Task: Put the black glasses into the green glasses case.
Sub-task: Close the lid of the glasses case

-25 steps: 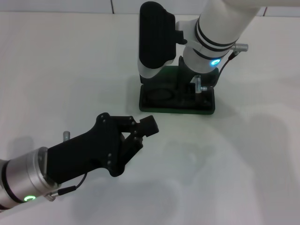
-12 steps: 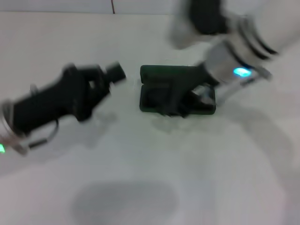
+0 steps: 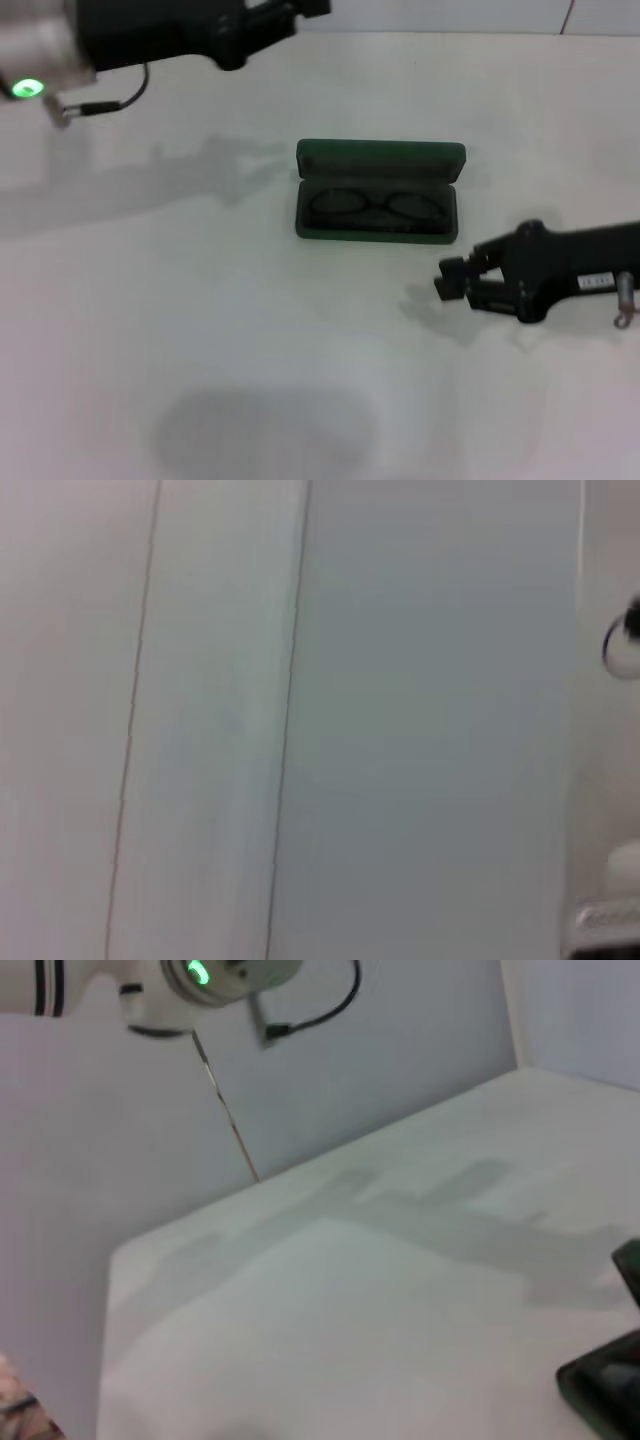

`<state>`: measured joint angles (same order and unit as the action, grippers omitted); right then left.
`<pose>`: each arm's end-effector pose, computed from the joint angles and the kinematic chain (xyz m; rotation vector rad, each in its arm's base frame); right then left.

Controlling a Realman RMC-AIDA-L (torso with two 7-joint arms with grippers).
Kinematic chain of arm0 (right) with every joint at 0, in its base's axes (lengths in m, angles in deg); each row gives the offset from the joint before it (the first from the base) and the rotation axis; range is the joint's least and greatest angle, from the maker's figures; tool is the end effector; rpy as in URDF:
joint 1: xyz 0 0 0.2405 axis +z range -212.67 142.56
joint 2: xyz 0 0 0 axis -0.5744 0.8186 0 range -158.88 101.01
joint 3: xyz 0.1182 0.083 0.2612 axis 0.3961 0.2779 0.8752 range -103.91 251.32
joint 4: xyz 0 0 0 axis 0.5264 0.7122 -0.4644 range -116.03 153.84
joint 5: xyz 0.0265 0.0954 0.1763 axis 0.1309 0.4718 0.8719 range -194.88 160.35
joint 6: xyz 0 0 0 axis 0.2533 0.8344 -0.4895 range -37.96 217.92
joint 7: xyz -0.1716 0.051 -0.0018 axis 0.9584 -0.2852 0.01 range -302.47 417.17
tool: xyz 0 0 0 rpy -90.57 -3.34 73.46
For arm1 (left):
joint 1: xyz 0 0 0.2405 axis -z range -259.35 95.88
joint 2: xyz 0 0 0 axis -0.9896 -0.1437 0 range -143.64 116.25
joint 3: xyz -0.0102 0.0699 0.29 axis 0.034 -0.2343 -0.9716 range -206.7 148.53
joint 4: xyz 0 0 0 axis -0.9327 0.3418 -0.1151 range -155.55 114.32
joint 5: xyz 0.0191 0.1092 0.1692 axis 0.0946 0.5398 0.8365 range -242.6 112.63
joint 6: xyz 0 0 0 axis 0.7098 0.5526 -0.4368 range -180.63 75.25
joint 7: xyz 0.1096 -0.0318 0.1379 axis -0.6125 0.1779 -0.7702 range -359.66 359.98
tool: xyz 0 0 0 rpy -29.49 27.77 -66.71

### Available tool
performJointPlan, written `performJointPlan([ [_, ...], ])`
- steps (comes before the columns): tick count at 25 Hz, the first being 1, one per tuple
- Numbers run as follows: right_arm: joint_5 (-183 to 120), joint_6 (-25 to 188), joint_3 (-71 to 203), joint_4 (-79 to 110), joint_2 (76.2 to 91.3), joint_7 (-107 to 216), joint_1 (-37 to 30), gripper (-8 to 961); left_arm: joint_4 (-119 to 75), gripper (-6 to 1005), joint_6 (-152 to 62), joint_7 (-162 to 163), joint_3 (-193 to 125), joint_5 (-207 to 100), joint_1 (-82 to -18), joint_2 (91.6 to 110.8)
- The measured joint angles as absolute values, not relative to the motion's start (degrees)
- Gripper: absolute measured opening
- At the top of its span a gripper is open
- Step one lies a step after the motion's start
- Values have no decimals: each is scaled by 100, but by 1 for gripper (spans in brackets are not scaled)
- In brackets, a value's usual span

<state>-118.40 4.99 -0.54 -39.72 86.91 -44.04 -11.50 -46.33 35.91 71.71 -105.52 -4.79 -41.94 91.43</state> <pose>0.2313 0.3292 -0.0624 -2.9686 0.6193 0.5026 -0.1797 0.4119 0.0169 -2.6754 -0.2512 -1.1774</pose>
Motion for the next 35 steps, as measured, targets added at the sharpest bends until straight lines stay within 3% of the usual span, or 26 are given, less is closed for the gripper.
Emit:
performJointPlan([
  [4,-11531,476,-43,-3628,8701,-4080,-1331,193,-4485,171,2685,7505,-10551,439,-3638,9272],
  [11,-10915,413,113,-3207,8681,-3510,-1543,192,-4227,221,1125,7814,-10556,2081,-2826,10044],
  [15,-10869,432,215,-2985,8680,-3403,-1504,192,-4232,220,576,7968,-10554,2338,-2785,10234],
  [35,-10845,481,463,-2455,8672,-3087,-1278,213,-4008,205,192,8152,-10590,2683,-2843,10305],
])
